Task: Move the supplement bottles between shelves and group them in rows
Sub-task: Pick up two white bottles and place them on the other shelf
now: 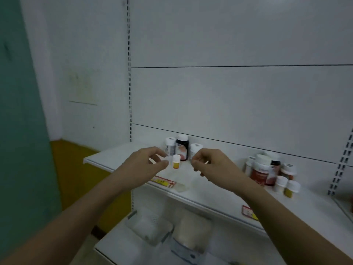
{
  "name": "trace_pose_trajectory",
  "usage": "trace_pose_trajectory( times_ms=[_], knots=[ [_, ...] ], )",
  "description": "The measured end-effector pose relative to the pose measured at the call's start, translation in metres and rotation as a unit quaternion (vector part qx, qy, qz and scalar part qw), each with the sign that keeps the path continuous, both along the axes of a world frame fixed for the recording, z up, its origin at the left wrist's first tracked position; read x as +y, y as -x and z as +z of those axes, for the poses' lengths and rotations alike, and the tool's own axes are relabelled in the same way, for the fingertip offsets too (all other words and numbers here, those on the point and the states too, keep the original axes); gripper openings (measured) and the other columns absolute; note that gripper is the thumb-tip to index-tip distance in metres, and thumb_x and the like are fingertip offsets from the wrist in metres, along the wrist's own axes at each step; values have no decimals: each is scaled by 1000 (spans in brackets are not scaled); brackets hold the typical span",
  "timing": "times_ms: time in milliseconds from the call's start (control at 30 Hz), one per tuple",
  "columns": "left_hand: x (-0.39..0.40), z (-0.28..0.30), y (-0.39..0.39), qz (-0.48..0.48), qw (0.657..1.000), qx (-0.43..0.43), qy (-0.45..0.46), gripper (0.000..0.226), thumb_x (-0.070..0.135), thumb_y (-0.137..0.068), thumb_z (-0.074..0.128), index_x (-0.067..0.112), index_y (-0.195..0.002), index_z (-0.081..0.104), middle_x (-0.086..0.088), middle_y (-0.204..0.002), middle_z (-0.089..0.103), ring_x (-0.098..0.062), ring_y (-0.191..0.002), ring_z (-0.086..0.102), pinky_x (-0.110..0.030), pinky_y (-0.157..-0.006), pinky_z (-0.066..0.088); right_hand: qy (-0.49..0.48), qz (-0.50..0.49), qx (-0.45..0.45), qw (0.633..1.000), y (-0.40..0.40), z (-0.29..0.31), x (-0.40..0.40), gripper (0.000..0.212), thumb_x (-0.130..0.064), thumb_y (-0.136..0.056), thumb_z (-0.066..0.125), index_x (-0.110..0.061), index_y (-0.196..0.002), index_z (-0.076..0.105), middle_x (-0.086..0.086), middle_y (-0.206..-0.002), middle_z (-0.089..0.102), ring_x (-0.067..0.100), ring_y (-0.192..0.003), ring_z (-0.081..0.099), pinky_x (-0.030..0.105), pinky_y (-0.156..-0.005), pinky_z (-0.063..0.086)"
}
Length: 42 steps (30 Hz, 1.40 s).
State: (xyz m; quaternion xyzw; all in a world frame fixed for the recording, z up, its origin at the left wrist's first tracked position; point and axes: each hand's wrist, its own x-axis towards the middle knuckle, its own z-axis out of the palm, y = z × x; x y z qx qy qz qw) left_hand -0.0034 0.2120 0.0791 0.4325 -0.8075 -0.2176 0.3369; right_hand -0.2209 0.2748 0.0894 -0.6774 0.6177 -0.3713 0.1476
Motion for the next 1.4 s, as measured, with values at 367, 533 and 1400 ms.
trace_pose_trajectory(
  times_ms=[367, 533, 1400],
  knots=[
    [-101, -21, 13, -37, 999, 9, -25, 17, 42, -91, 61, 37, -106, 63, 15, -98, 65, -1, -86, 61, -14, -63, 45, -33, -93, 20, 995, 60, 10, -90, 11, -25, -92, 59, -21, -86, 67, 0, -84, 72, 12, -68, 68, 28, -58, 53],
    [-166, -8, 33, -39, 999, -19, -21, 16, 36, -92, 60, 33, -107, 64, 15, -100, 64, -3, -88, 61, -18, -65, 43, -69, -98, 47, 992, 75, 17, -157, 13, -27, -92, 60, -16, -93, 66, 9, -92, 71, 20, -76, 69, 28, -58, 53],
    [-388, -19, 69, -355, 918, -178, -6, 52, 44, -79, 74, 37, -128, 59, 30, -99, 54, 16, -82, 56, -6, -65, 41, -289, -258, 148, 910, 62, -5, -268, 39, -47, -79, 75, -20, -105, 62, 3, -92, 72, 20, -67, 73, 28, -58, 60]
  ],
)
